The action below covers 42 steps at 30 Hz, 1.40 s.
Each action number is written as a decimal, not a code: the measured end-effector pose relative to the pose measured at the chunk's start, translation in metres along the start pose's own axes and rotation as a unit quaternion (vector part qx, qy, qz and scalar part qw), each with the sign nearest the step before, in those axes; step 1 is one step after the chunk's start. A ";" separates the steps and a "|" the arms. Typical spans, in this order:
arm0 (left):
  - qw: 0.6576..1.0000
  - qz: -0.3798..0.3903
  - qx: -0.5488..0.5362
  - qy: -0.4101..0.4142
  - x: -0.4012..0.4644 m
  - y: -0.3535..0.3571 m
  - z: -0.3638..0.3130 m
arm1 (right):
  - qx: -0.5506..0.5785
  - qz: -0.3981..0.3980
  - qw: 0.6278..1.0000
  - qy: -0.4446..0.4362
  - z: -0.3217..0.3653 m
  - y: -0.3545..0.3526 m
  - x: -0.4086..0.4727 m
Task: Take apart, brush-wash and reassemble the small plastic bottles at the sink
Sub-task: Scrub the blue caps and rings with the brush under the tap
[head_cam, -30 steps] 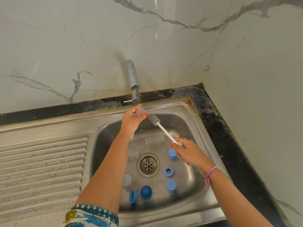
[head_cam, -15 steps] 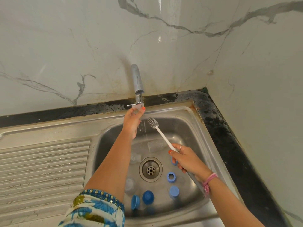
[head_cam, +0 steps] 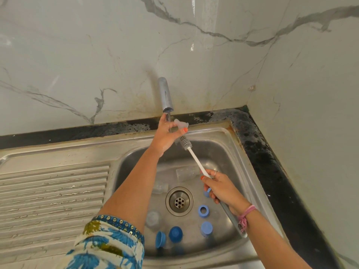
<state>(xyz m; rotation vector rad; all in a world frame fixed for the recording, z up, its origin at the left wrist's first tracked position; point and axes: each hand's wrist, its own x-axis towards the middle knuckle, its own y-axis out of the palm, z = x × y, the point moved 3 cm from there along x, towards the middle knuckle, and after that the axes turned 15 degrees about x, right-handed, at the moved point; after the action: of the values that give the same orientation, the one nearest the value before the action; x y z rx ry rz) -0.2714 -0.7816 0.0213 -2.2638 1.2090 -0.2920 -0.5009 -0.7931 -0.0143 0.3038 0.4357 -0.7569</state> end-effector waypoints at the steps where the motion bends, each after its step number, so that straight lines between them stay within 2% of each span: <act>1: 1.000 0.014 0.024 -0.003 -0.003 -0.001 -0.002 | 0.002 -0.006 1.000 -0.001 0.001 0.000 0.000; 3: 0.998 0.018 0.059 -0.010 -0.007 -0.001 0.005 | -0.006 -0.019 1.000 0.002 0.003 -0.002 0.000; 7: 0.991 -0.048 0.126 -0.022 -0.027 0.000 0.018 | -0.078 -0.033 0.996 -0.021 0.010 -0.009 -0.004; 10: 0.986 -0.106 0.103 -0.082 -0.047 -0.001 0.029 | -0.151 -0.060 0.983 -0.087 0.016 -0.015 -0.011; 12: 0.986 -0.100 0.086 -0.101 -0.062 0.003 0.032 | -0.226 -0.074 0.962 -0.135 0.018 -0.019 -0.016; 15: 0.975 -0.099 0.176 -0.094 -0.082 0.010 0.034 | -0.392 -0.079 0.905 -0.146 0.018 -0.023 -0.028; 17: 0.969 -0.114 0.203 -0.080 -0.092 0.012 0.029 | -0.427 -0.078 0.886 -0.162 0.017 -0.023 -0.037; 21: 0.963 -0.147 0.216 -0.068 -0.113 0.015 0.025 | -0.446 -0.070 0.873 -0.184 0.014 -0.021 -0.048; 25: 0.960 -0.189 0.186 -0.088 -0.133 0.007 0.030 | -0.425 -0.058 0.883 -0.191 0.012 -0.016 -0.053; 28: 0.960 -0.198 0.171 -0.103 -0.148 -0.004 0.038 | -0.447 -0.046 0.875 -0.181 0.008 -0.006 -0.057; 34: 0.961 -0.212 0.121 -0.130 -0.185 -0.032 0.059 | -0.439 -0.028 0.881 -0.176 -0.008 0.032 -0.069; 39: 0.958 -0.224 0.096 -0.148 -0.229 -0.070 0.088 | -0.372 -0.048 0.912 -0.165 -0.024 0.082 -0.073; 42: 0.957 -0.233 0.068 -0.162 -0.260 -0.105 0.113 | -0.224 -0.034 0.966 -0.125 -0.033 0.128 -0.082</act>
<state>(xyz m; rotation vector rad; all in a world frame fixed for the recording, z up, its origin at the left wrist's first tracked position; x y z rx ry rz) -0.2981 -0.4805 0.0043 -2.3347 0.4676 -0.1609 -0.4712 -0.6421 0.0103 -0.2302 0.3667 -0.7306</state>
